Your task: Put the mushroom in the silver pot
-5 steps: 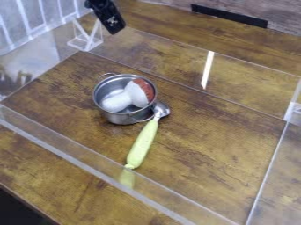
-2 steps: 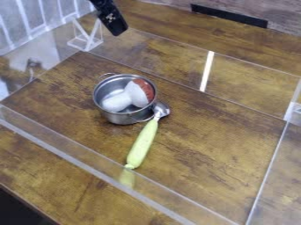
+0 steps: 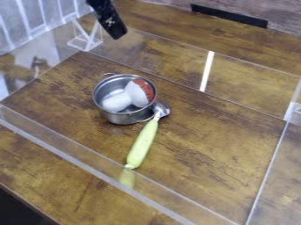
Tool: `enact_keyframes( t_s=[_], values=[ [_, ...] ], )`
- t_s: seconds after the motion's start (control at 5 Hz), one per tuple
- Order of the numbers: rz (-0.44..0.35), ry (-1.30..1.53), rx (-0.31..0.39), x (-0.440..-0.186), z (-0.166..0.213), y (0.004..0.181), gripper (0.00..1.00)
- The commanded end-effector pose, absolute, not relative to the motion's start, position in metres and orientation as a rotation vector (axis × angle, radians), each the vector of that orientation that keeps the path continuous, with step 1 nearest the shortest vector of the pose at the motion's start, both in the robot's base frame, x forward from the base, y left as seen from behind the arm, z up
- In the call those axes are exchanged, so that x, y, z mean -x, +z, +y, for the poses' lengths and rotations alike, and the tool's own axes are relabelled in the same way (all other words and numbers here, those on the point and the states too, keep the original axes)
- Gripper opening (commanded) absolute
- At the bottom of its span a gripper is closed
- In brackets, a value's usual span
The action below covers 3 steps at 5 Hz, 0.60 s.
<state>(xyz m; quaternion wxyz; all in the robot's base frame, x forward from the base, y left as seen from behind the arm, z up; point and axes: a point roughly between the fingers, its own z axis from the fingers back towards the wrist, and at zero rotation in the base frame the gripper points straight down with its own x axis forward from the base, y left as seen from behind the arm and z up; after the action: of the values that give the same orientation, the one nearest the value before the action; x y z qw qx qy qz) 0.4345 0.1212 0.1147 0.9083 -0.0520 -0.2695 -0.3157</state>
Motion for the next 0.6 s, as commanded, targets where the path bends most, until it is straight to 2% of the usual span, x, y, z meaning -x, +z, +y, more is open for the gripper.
enact_keyframes(
  t_s=[0.0, 0.4],
  values=[
    [-0.610, -0.643, 0.063, -0.4358, 0.1361, 0.1379, 1.00],
    [-0.611, -0.651, 0.090, -0.4384, 0.1362, 0.1353, 1.00]
  ],
)
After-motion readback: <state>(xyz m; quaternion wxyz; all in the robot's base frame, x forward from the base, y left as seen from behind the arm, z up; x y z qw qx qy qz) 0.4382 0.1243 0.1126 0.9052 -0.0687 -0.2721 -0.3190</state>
